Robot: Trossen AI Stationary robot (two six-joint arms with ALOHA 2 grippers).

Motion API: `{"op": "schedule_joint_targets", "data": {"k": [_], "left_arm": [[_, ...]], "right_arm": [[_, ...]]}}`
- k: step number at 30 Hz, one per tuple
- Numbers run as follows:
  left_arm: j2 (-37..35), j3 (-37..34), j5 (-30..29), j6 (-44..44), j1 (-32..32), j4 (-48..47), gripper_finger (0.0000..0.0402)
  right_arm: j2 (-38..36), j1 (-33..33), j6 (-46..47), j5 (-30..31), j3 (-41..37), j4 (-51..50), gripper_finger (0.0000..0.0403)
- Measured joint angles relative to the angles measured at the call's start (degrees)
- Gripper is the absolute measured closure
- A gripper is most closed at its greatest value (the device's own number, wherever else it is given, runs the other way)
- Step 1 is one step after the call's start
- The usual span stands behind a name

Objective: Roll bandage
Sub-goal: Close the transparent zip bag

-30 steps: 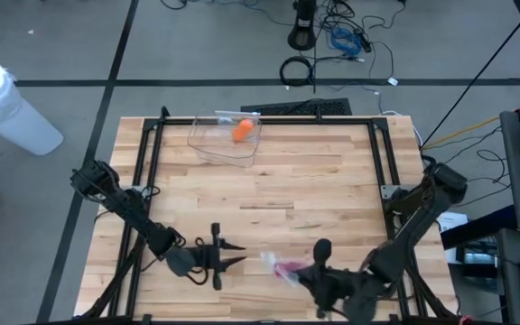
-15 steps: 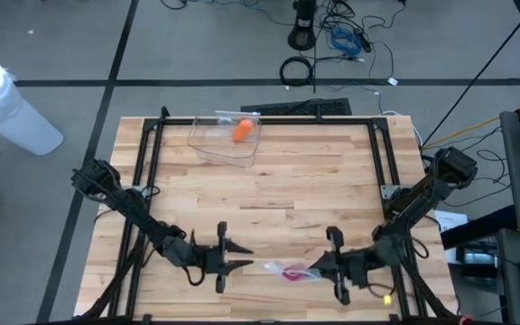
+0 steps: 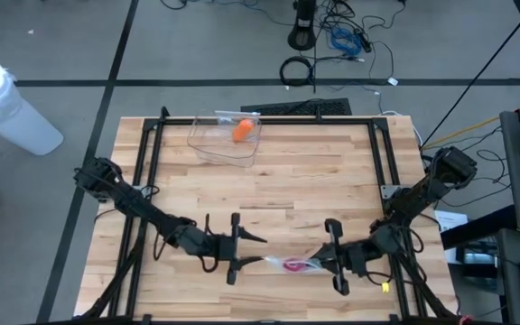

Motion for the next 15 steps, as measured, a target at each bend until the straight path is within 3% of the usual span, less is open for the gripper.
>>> {"op": "schedule_joint_targets", "data": {"k": [4,15], "left_arm": [[0.0,0.9,5.5,0.0,1.0,-1.8,0.0165],[0.0,1.8,9.1,0.4,2.5,-2.5,0.0162]], "right_arm": [[0.0,-0.1,-1.3,0.0,0.0,1.2,0.0403],[0.0,-0.3,-2.3,0.1,0.0,2.3,0.0403]]}}
